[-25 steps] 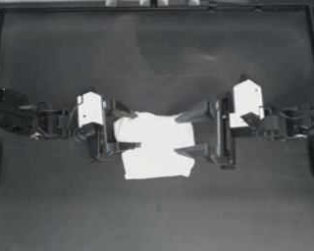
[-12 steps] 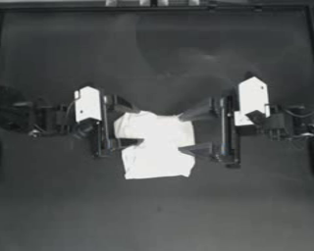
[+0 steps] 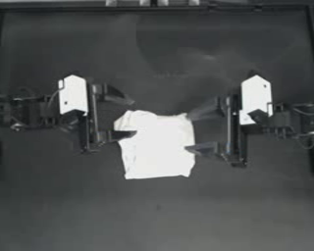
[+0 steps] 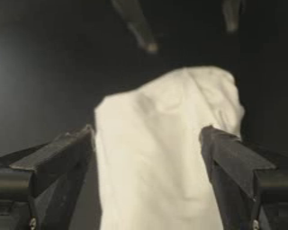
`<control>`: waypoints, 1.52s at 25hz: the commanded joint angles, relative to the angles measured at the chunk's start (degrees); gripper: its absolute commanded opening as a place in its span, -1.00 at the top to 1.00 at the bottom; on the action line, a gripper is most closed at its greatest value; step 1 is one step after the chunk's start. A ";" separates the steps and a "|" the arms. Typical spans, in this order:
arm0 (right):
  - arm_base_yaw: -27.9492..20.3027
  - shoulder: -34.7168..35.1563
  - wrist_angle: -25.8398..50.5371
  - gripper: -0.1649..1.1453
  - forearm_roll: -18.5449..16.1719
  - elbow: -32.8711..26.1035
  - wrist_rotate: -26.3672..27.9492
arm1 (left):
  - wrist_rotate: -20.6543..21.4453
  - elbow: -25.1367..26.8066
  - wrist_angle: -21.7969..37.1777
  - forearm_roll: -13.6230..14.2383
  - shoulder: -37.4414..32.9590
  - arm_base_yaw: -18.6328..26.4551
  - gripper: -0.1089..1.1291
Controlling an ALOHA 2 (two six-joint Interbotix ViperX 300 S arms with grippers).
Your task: Fold shirt
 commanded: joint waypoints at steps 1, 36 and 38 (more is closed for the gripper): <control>0.09 -3.69 3.78 -0.75 0.18 -0.53 0.18 | -0.26 -0.88 3.87 -0.26 -5.27 -1.58 -0.81; 3.43 -26.28 26.02 -0.75 3.16 2.90 0.44 | -0.97 4.22 23.12 -1.41 -24.96 -6.68 -0.81; 3.43 -26.89 26.02 -0.75 3.25 3.34 0.44 | -0.97 4.75 23.12 -1.41 -26.28 -6.86 -0.81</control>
